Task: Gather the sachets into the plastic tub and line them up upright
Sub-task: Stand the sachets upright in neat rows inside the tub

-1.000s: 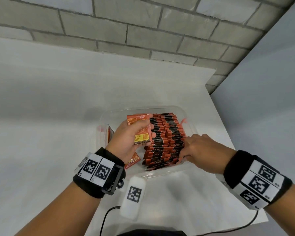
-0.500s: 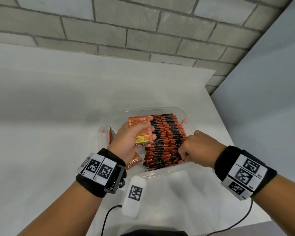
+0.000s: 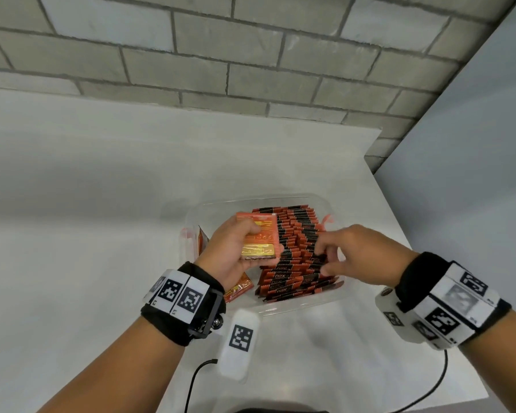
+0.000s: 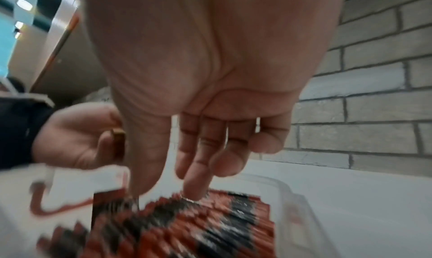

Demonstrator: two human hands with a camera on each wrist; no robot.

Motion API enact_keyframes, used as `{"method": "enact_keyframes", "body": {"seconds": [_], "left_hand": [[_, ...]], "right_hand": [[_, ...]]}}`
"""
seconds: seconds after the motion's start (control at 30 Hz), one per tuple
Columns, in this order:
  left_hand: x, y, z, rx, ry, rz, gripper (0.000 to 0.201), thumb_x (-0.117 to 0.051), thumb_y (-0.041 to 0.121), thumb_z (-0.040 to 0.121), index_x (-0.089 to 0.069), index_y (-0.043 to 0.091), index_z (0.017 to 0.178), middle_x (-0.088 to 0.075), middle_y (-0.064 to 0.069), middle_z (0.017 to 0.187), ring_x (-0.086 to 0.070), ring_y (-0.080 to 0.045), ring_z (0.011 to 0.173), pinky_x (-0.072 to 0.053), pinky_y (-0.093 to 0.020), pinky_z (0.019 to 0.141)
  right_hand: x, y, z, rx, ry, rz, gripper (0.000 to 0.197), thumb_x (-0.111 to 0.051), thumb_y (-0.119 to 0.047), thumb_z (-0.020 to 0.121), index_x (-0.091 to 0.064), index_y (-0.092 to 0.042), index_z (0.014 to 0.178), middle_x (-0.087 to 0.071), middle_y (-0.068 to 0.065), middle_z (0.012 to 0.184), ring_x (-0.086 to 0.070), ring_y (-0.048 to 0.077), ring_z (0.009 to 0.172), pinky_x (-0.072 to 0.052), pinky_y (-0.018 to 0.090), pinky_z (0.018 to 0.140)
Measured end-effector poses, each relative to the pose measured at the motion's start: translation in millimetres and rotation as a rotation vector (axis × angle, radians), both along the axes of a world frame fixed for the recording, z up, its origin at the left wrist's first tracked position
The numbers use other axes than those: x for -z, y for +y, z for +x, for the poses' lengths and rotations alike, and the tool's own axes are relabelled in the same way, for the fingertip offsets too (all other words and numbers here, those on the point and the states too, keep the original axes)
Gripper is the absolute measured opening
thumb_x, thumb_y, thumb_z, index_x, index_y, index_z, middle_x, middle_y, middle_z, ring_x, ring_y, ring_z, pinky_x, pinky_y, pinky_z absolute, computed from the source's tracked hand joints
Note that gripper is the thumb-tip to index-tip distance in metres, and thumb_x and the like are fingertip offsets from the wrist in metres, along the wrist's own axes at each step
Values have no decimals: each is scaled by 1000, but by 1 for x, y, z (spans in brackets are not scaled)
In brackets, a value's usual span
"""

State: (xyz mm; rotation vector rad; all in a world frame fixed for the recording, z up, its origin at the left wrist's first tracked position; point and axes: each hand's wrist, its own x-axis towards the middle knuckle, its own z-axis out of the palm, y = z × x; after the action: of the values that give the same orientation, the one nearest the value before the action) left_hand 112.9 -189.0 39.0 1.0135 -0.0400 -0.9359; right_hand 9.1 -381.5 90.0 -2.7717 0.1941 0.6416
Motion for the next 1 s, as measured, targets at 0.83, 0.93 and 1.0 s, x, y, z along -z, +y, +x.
{"method": "enact_keyframes", "body": {"seconds": [0.83,0.93,1.0], "left_hand": [[-36,-16,-2,-166,-236,-1,17,-51,-3,92,-61,2,105,-70,-12,91,-68,-19,80,-57,-30,64],[-39,-21,-11,-169,-190,-29,13,-51,-5,91,-59,4,96,-68,-13,91,-67,-21,79,-59,-37,70],[-41,-23,-19,-119,-178,34,11,-53,-1,90,-58,8,94,-68,-9,93,-67,-16,80,-57,-36,75]], "right_hand": [[8,42,-4,493,-607,788,21,-66,-25,86,-57,-26,105,-68,-4,90,-64,14,86,-51,27,81],[5,39,-1,555,-663,890,9,-64,-11,88,-63,-18,93,-71,1,87,-63,11,77,-50,24,71],[-2,32,1,644,-660,990,11,-59,-5,90,-63,-15,87,-72,1,81,-64,10,72,-51,25,67]]}}
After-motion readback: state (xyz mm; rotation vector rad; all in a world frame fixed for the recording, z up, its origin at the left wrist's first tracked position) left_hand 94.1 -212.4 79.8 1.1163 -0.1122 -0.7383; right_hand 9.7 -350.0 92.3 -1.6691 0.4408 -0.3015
